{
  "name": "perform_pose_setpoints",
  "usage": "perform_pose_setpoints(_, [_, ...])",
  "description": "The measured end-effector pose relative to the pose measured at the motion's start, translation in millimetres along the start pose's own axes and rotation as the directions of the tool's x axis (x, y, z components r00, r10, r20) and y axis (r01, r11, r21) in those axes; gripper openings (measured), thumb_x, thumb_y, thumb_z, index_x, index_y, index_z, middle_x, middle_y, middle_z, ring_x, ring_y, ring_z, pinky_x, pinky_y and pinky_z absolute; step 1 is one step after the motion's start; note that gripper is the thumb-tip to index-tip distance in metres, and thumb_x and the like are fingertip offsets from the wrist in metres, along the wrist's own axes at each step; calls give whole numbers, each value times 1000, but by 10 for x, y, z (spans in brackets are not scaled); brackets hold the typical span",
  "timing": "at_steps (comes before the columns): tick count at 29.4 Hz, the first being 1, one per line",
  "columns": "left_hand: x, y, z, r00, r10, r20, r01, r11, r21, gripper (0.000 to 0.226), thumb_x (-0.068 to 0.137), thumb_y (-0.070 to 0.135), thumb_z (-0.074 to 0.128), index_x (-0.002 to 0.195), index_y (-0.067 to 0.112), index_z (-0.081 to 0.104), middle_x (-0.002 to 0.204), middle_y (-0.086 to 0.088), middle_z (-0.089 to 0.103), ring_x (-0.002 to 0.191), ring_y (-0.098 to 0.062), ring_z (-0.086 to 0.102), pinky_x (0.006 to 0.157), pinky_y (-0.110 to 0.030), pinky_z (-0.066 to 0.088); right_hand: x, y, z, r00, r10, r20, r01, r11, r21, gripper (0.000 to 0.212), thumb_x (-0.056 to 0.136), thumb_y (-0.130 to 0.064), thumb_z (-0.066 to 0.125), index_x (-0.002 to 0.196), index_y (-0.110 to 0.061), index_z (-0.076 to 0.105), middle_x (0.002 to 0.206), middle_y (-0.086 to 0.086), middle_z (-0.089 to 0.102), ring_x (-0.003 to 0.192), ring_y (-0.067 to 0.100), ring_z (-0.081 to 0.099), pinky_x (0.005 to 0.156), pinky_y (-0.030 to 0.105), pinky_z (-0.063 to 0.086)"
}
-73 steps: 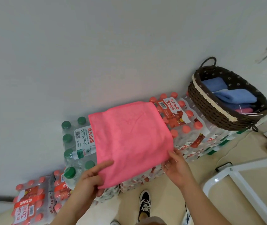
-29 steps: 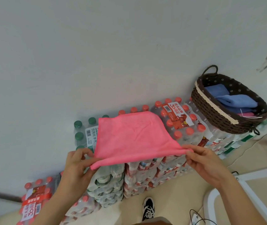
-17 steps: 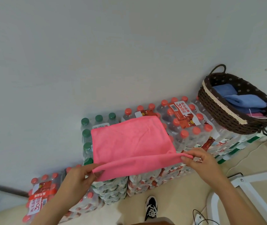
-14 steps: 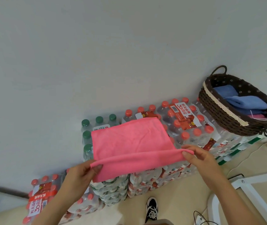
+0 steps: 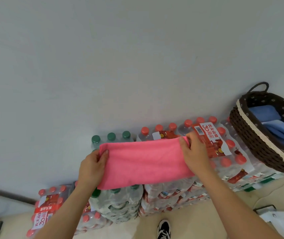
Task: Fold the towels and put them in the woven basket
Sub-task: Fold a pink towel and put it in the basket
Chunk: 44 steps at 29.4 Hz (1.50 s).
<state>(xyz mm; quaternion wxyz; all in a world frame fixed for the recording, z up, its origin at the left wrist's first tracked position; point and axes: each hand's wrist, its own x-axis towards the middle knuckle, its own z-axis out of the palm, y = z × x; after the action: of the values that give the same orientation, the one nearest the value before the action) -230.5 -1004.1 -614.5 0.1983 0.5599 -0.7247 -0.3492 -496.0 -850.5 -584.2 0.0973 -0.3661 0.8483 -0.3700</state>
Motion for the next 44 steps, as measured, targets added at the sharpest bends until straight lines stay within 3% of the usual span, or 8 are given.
perform_pose_setpoints(8, [80,0,145,992,-20,-121,58,945,321,37,97,46,35,78,17,49,65,-2,59,58,-26,55,56,-34,44,351,122,311,990,3,138,55,908,-415,33,102,-40,24,110,-14,43,75,3,63,73,28,67,58,33,47])
perform_pose_setpoints(20, [52,12,187,972,70,-225,36,901,432,25,96,35,43,112,17,47,81,-7,63,70,-31,58,59,-37,47,531,226,417,989,-20,149,95,853,-513,38,99,-46,26,114,-16,46,98,5,62,81,25,64,60,32,46])
perform_pose_setpoints(24, [224,-80,99,954,298,-33,-240,824,514,46,88,29,43,132,17,49,124,-9,55,108,-32,52,80,-46,50,577,242,326,928,-185,323,319,842,-434,44,96,-46,38,132,-22,43,131,4,43,121,24,43,92,42,45])
perform_pose_setpoints(27, [393,-66,7,930,318,185,-366,748,553,45,91,42,36,121,20,60,118,-1,60,100,-27,56,77,-40,51,655,174,212,808,-195,556,444,822,-356,53,94,-48,46,143,-32,33,146,-9,32,137,17,26,107,47,30])
perform_pose_setpoints(34, [569,227,-89,924,27,383,-247,804,541,36,87,31,57,121,27,49,110,1,63,92,-18,59,75,-30,48,936,0,155,661,-78,747,385,889,-247,56,82,-11,63,129,-35,46,120,-8,57,105,14,57,82,29,48])
perform_pose_setpoints(39, [688,358,-190,874,-101,476,-163,861,482,26,76,26,68,101,24,62,92,7,63,83,-13,59,66,-24,44,1060,-151,171,574,44,818,376,873,-311,35,73,-9,64,106,-19,59,94,-3,59,78,13,54,57,23,40])
perform_pose_setpoints(41, [716,405,-295,898,-72,435,-110,920,377,12,74,19,71,86,23,67,84,6,65,81,-17,62,65,-25,46,1110,-242,94,588,13,809,401,864,-305,18,71,-8,62,87,-15,66,77,-1,58,67,14,51,52,25,36])
perform_pose_setpoints(44, [706,572,-507,979,170,116,-190,963,191,27,74,3,70,75,30,65,79,13,63,75,-6,59,62,-13,40,1219,-428,-199,738,-101,667,359,896,-261,18,72,-6,62,77,-23,64,68,-11,54,66,11,50,53,22,34])
